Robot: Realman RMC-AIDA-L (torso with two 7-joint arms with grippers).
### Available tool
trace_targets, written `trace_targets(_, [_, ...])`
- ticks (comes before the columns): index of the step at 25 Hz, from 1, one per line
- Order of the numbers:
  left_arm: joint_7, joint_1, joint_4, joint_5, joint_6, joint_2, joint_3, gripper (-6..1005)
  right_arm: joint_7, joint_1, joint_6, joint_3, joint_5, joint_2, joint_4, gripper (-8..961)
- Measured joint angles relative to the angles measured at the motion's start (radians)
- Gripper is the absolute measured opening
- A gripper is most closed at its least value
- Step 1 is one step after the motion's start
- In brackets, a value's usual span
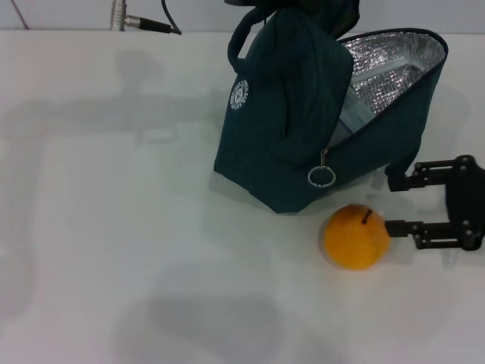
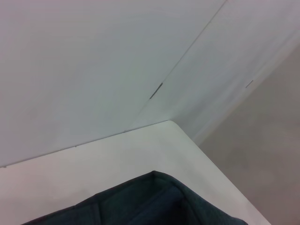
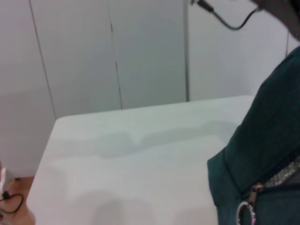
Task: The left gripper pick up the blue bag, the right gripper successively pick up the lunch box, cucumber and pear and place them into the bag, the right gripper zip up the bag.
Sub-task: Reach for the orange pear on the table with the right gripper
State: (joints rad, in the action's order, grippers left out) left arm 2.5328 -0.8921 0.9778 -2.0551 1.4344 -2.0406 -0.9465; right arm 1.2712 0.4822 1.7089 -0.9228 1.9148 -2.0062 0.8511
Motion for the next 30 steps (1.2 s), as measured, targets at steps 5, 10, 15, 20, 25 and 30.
trace_targets(5, [-0.006, 0.007, -0.001, 0.000, 0.000, -0.002, 0.000, 36, 0.002, 0.033, -0.037, -0.055, 0.001, -0.004, -0.032, 620])
trace_targets(10, [-0.009, 0.015, -0.001, 0.004, 0.000, 0.000, 0.000, 35, 0.005, 0.061, -0.071, -0.092, 0.002, -0.004, -0.069, 618])
trace_targets(15, [-0.013, 0.018, -0.001, 0.006, 0.000, 0.002, 0.000, 35, 0.014, 0.066, -0.094, -0.110, 0.003, -0.005, -0.074, 617])
trace_targets(20, [-0.020, 0.018, -0.001, 0.006, 0.000, 0.002, 0.002, 35, 0.014, 0.068, -0.112, -0.116, 0.003, -0.005, -0.075, 577])
trace_targets(25, [-0.020, 0.016, -0.001, 0.006, 0.000, 0.002, 0.002, 35, 0.014, 0.075, -0.118, -0.127, 0.003, -0.007, -0.077, 501])
trace_targets(30, [-0.020, 0.016, -0.001, 0.006, 0.000, 0.002, 0.002, 36, 0.014, 0.078, -0.126, -0.138, 0.003, -0.008, -0.078, 411])
